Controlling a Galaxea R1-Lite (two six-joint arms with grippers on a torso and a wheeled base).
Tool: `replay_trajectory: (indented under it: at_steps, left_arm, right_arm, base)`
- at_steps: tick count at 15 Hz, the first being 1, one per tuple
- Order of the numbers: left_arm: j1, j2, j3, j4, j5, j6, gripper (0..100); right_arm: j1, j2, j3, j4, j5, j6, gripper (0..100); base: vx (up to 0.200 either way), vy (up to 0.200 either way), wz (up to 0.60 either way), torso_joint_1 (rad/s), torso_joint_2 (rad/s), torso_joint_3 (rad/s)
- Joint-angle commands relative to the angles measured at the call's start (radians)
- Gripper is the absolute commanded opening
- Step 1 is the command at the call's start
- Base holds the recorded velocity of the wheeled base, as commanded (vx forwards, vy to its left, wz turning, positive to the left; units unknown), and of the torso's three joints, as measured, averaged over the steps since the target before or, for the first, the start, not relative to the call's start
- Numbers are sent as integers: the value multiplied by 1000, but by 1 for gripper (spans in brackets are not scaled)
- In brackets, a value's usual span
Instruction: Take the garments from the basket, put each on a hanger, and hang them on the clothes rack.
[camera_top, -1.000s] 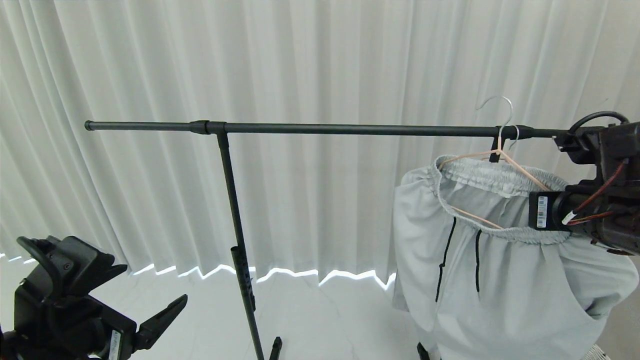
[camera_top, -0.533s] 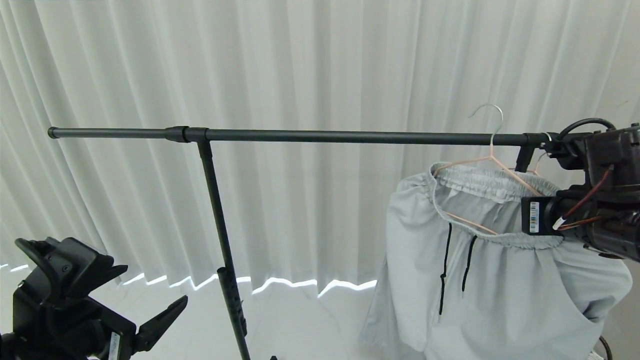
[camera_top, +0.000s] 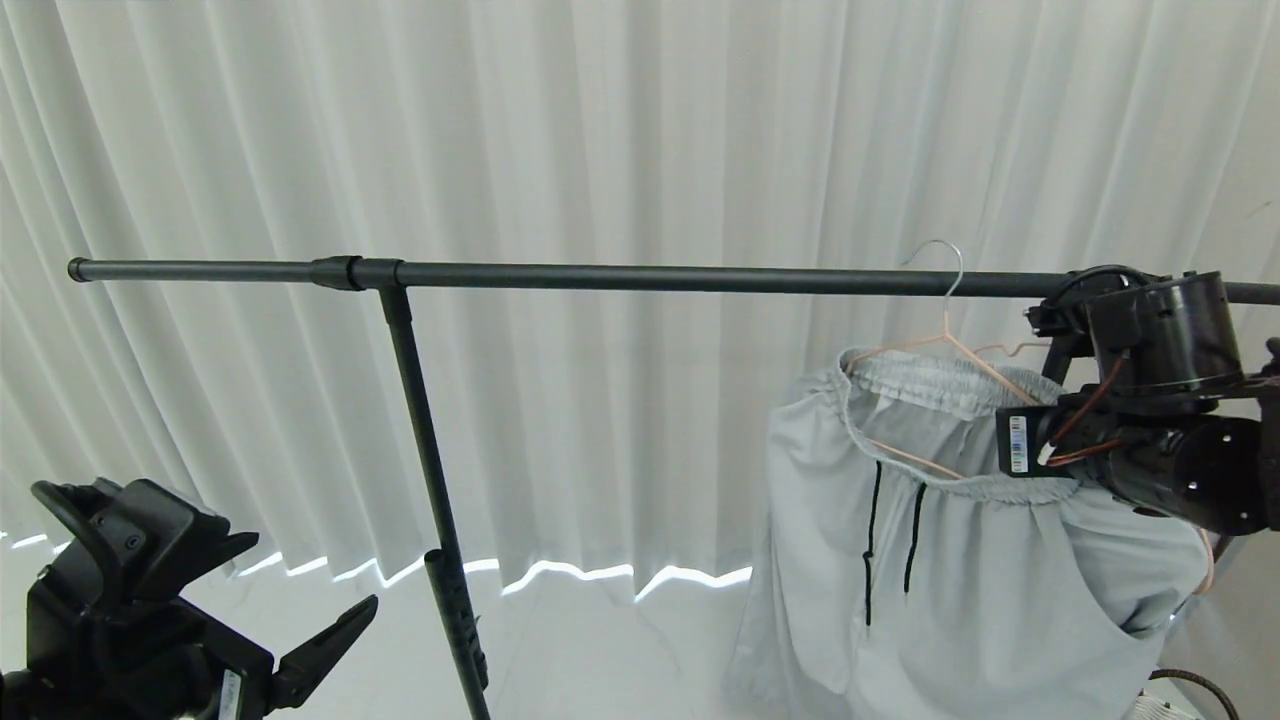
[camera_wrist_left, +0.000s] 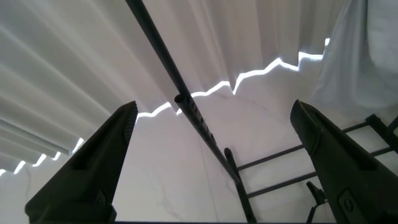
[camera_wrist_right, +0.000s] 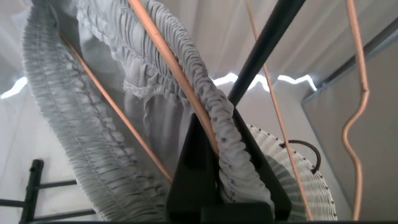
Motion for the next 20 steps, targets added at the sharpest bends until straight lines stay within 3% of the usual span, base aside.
replay_trajectory:
  at_steps: [1,9,10,15,20]
  left_arm:
    - [0,0,-1,0,-1,1,100]
    - [-2,0,1,0,-1,2,100]
    - [-2,0,2,0,0,2,100]
    - [0,-21,22,1,0,2,100]
    - [9,-37,33,0,2,1,100]
  right_arm:
    - [1,54,1,-6,-14,1,0]
    - [5,82,3,-57,-15,0,0]
    - [10,78,4,-55,-15,1,100]
    - [50,-6,33,-52,-15,6,100]
    - [117,-155,133,-48,-6,3,100]
  base:
    - [0,0,0,0,0,0]
    - [0,0,0,0,0,0]
    - [0,0,0,0,0,0]
    - [0,0,0,0,0,0]
    - [0,0,0,0,0,0]
